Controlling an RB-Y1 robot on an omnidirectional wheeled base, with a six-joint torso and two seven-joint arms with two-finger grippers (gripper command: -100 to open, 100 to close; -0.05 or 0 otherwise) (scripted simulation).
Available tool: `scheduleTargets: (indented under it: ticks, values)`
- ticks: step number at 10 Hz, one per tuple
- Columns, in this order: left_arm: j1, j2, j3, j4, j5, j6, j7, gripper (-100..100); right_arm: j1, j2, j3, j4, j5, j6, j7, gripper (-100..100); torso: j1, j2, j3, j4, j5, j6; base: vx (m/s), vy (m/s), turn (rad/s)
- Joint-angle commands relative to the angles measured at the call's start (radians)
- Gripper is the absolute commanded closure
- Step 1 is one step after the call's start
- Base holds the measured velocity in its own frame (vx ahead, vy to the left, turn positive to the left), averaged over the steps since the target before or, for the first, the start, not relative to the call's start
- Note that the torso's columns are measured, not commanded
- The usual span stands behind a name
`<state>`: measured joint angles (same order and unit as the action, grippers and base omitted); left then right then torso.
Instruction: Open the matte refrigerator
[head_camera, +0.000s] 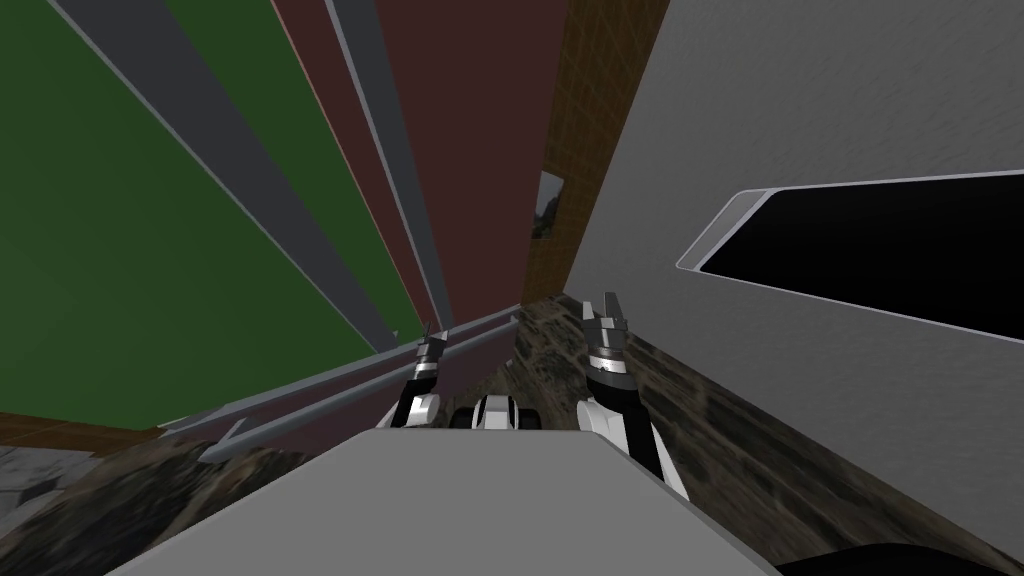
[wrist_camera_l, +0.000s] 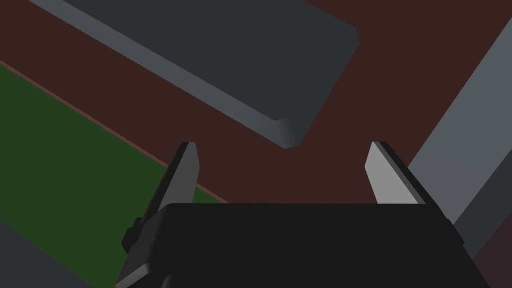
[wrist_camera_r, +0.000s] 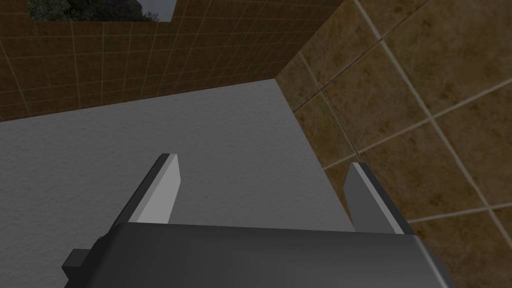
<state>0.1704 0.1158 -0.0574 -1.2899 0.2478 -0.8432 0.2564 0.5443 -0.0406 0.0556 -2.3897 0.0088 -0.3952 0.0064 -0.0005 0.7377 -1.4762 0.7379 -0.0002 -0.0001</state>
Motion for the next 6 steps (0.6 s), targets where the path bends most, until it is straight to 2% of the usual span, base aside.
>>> scheduleTargets:
  ticks: [1, 6]
  values:
    - [-0.031, 0.0, -0.02, -0.01, 0.033, 0.05, 0.035, -100, 0.0, 0.0, 0.0, 0.0, 0.0, 0.0, 0.0, 0, 0.001, 0.001, 0.0, 0.0, 0.0, 0.0, -0.057, 0.042, -0.042]
    - [-0.107, -0.011, -0.066, -0.024, 0.111, 0.161, 0.116, -100, 0.0, 0.0, 0.0, 0.0, 0.0, 0.0, 0.0, 0, 0.0, 0.001, 0.001, 0.0, 0.0, 0.0, -0.073, 0.056, -0.056]
